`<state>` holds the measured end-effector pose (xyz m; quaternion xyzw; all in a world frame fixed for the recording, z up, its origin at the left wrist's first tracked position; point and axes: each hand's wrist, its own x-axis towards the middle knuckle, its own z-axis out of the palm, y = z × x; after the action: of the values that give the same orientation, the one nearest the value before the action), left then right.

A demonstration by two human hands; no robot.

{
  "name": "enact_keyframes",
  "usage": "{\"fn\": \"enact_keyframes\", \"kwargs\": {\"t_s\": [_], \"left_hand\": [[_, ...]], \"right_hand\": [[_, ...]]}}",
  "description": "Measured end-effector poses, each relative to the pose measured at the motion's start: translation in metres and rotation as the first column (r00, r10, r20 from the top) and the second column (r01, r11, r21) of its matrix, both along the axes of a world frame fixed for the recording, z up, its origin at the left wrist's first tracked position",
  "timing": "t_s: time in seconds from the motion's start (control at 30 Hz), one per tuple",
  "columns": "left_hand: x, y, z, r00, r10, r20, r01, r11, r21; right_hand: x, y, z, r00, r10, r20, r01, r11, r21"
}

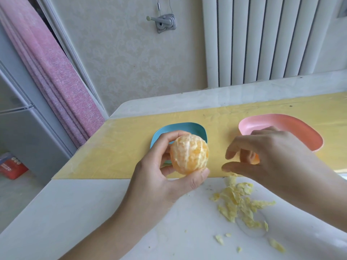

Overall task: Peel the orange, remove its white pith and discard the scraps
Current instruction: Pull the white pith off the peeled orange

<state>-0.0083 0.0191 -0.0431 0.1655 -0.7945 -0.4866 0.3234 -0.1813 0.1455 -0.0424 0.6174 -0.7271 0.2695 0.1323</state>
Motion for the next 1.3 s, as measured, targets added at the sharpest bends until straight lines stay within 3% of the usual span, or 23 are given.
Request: {"fn": "enact_keyframes", "kwargs": {"t_s": [0.2,0.3,0.5,0.57,0.63,0.73,0.8,0.9,1.1,1.2,1.3], "left_hand": [[0.001,-0.001,-0.002,0.994,0.098,0.037,-0.087,0.968,-0.234],[0.002,-0.001,-0.002,0.991,0.128,0.043,-0.11,0.95,-0.292],[0.003,-0.001,0.002,0.987,0.158,0.025,-0.132,0.889,-0.438],[0.004,0.0,0.002,0.987,0.157,0.021,-0.128,0.868,-0.48],[0.004,0.0,0.002,0.986,0.163,0.019,-0.129,0.84,-0.527],[0.005,0.0,0.003,0.985,0.173,0.009,-0.129,0.77,-0.625],[0.006,0.001,0.005,0.986,0.169,0.004,-0.121,0.723,-0.68],[0.007,0.003,0.007,0.986,0.168,-0.016,-0.127,0.678,-0.724],[0.007,0.001,0.01,0.983,0.169,-0.069,-0.167,0.683,-0.711],[0.006,0.0,0.009,0.987,0.15,-0.055,-0.152,0.776,-0.612],[0.005,0.002,0.009,0.996,0.081,-0.035,-0.088,0.929,-0.36]], "right_hand": [[-0.003,-0.001,-0.002,1.0,-0.004,-0.018,0.005,1.0,0.027],[0.001,0.001,0.001,0.999,0.005,0.044,-0.006,0.999,0.037],[-0.002,-0.001,0.002,1.0,-0.001,-0.013,0.001,1.0,-0.02],[0.001,-0.001,0.004,0.996,0.058,0.06,-0.055,0.997,-0.061],[0.006,0.0,0.008,0.948,0.167,0.27,-0.143,0.984,-0.105],[0.012,0.0,0.01,0.75,0.301,0.589,-0.241,0.954,-0.181],[0.014,-0.001,0.01,0.671,0.352,0.652,-0.247,0.936,-0.25],[0.018,-0.001,0.013,0.649,0.413,0.639,-0.263,0.91,-0.322],[0.025,0.002,0.017,0.683,0.446,0.579,-0.264,0.889,-0.374],[0.024,0.001,0.02,0.607,0.472,0.639,-0.279,0.88,-0.385],[0.021,0.0,0.021,0.543,0.457,0.704,-0.255,0.889,-0.381]]}}
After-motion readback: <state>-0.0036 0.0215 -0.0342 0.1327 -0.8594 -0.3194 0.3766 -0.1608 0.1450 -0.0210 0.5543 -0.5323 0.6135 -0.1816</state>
